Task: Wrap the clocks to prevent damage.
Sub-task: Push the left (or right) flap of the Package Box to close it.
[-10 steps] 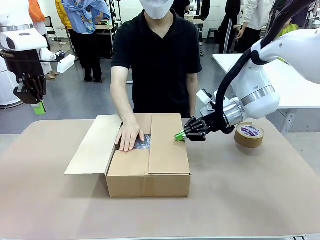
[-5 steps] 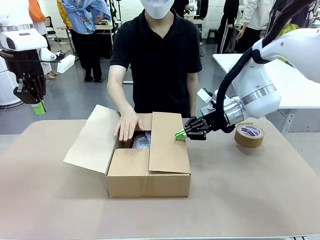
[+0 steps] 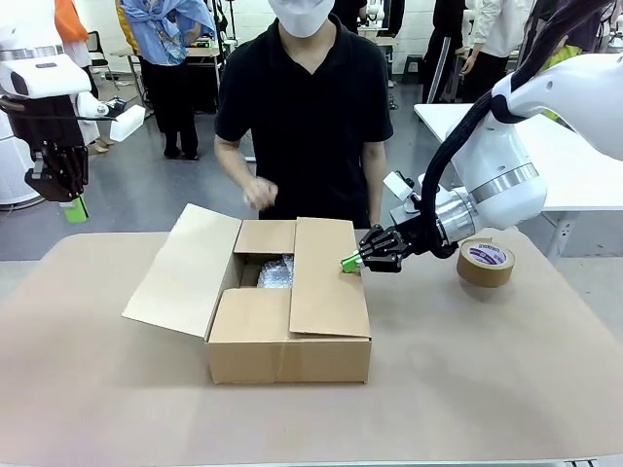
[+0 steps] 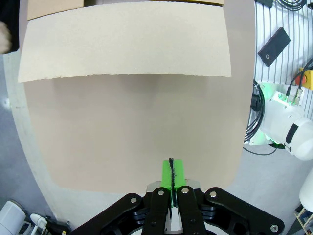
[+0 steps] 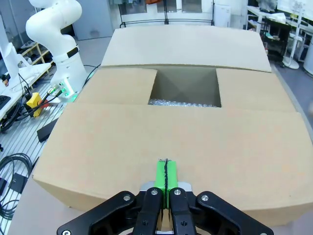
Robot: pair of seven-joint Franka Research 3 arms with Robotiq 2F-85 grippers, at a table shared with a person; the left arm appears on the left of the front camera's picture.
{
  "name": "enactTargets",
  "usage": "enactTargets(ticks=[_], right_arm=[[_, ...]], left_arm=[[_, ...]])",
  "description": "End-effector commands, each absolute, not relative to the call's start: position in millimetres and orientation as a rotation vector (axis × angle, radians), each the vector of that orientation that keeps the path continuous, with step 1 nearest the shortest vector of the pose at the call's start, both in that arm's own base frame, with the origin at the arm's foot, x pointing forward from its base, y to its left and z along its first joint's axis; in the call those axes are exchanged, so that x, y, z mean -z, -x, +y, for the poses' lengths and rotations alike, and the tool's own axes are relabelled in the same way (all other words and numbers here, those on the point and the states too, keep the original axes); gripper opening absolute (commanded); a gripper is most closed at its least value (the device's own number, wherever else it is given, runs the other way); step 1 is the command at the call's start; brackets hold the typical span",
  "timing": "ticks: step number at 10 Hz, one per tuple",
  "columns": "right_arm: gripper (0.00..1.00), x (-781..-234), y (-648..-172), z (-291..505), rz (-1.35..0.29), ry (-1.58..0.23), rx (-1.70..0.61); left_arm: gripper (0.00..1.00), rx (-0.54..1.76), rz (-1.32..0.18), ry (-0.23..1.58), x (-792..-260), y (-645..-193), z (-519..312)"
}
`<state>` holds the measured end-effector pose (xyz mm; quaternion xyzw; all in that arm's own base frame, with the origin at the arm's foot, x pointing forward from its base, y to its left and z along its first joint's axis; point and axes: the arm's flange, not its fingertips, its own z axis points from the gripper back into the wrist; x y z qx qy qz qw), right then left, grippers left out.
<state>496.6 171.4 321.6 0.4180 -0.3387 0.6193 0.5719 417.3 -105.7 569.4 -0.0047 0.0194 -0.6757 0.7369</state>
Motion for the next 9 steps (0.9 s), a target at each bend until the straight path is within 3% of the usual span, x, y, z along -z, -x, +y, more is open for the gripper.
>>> enactTargets(ticks=[1,6,7,9], right_arm=[[0.01,-318,-496,173,-0.787,-0.975,-1.45],[0.01,-318,-496,173,-0.787,-0.975,-1.45],[0.01,-318,-496,173,-0.787,-0.975,-1.45],[0.01,-318,-496,173,-0.787,-0.975,-1.45]], left_arm=[[0.0,1.484,0.044,0.011,-571,-417,-104],[0.0,1.484,0.043,0.01,-569,-417,-106],[0.0,1.661,-0.092,0.144,-551,-401,-85],[0.0,1.719,-0.356,0.405,-548,-440,-49]])
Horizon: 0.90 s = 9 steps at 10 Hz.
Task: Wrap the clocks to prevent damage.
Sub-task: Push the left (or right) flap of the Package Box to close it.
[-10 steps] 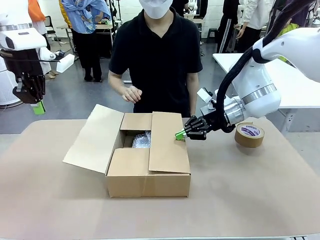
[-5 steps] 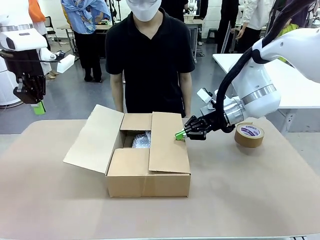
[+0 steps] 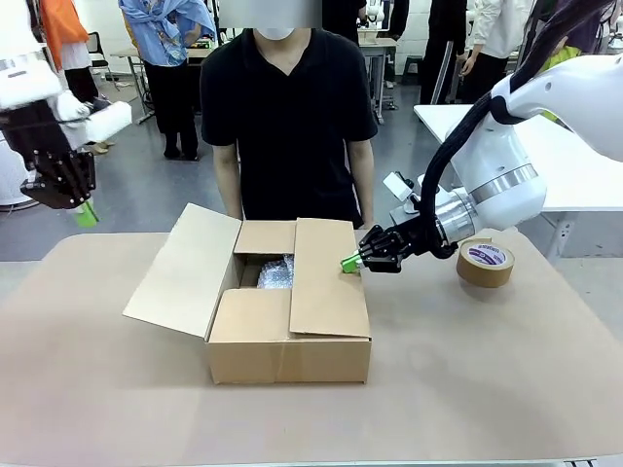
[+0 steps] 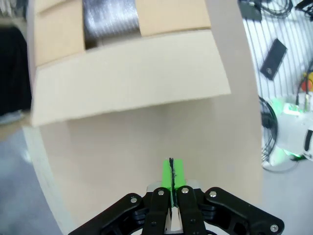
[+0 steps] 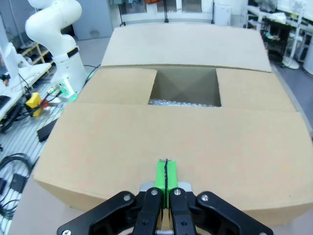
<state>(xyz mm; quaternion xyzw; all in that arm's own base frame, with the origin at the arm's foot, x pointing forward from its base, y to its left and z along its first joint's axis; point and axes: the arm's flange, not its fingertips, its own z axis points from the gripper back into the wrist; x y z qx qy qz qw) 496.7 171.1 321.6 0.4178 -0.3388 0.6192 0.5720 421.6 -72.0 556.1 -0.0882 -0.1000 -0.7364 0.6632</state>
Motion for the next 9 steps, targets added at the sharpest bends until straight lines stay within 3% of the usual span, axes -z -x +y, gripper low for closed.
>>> enactTargets(ticks=[1,4,6,9], right_arm=[[0.01,-318,-496,173,-0.787,-0.975,-1.45],[0.01,-318,-496,173,-0.787,-0.975,-1.45],[0.01,-318,-496,173,-0.787,-0.975,-1.45],[0.01,-318,-496,173,-0.787,-0.975,-1.45]], left_arm=[[0.0,1.662,-0.485,0.512,-525,-430,-34],[0.0,1.646,-0.626,0.578,-491,-442,-13],[0.0,1.646,-0.571,0.526,-488,-448,-12],[0.0,1.622,-0.626,0.571,-486,-442,-6]])
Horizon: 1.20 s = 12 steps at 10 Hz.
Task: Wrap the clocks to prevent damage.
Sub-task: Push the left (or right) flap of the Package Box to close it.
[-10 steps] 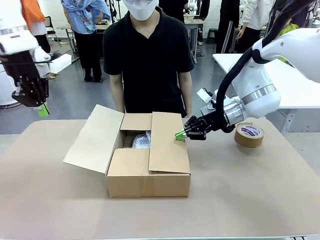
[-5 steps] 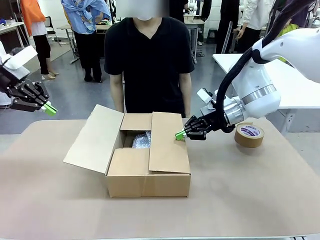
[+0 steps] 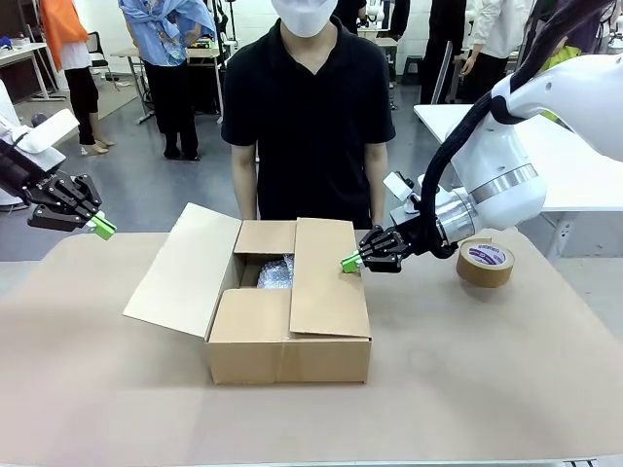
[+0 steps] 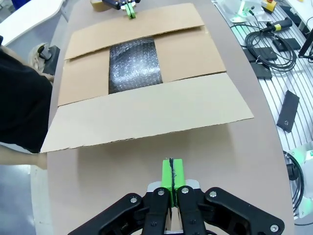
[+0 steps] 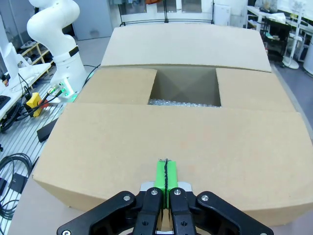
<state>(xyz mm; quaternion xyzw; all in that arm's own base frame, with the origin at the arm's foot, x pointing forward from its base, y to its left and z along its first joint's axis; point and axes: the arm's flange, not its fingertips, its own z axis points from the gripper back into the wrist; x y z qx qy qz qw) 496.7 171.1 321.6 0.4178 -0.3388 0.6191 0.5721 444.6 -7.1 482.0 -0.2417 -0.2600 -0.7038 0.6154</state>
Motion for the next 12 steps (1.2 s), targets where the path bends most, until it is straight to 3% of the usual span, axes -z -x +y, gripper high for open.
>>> enactTargets(ticks=[1,3,7,10,12], right_arm=[[0.01,-318,-496,173,-0.787,-0.975,-1.45],[0.01,-318,-496,173,-0.787,-0.975,-1.45],[0.01,-318,-496,173,-0.787,-0.975,-1.45],[0.01,-318,-496,173,-0.787,-0.975,-1.45],[0.01,-318,-496,173,-0.787,-0.975,-1.45]], left_arm=[[0.0,1.622,-0.626,0.571,-486,-442,-6],[0.0,1.621,-0.6,0.554,-483,-444,-6],[0.0,1.48,-0.75,0.578,-421,-475,5],[0.0,1.47,-0.809,0.754,-376,-488,8],[0.0,1.418,-0.771,0.907,-351,-497,0]])
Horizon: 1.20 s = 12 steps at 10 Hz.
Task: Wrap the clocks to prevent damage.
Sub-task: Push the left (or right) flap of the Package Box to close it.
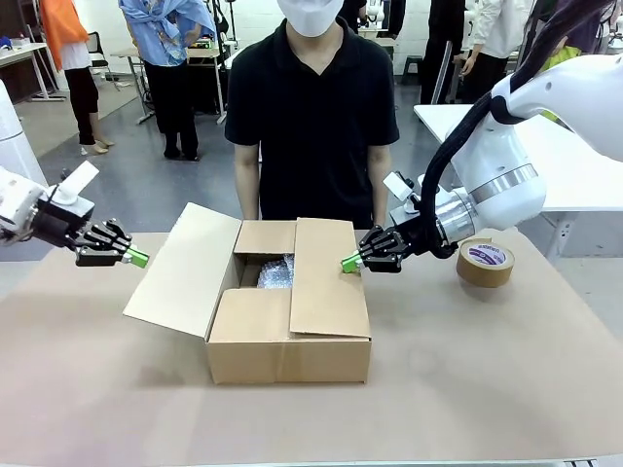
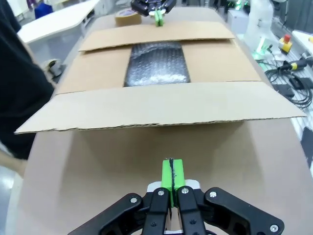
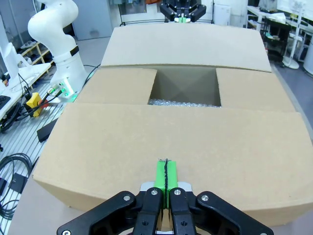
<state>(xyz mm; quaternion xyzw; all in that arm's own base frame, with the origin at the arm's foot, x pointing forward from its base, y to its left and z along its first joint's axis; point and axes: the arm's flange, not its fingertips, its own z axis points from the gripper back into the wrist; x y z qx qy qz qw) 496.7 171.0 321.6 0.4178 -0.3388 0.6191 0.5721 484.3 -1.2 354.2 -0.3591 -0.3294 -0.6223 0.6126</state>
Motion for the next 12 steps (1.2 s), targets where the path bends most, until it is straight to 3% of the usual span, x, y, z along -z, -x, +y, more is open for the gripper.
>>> enactTargets(ticks=[1,6,12], right_arm=[[0.01,-318,-496,173,-0.787,-0.975,-1.45],[0.01,-318,-496,173,-0.787,-0.975,-1.45],[0.01,-318,-496,173,-0.787,-0.975,-1.45]], left_arm=[[0.0,1.387,-0.784,0.963,-342,-496,-8],[0.0,1.362,-0.824,1.132,-341,-500,-60],[0.0,1.477,-0.757,1.143,-328,-504,-130]])
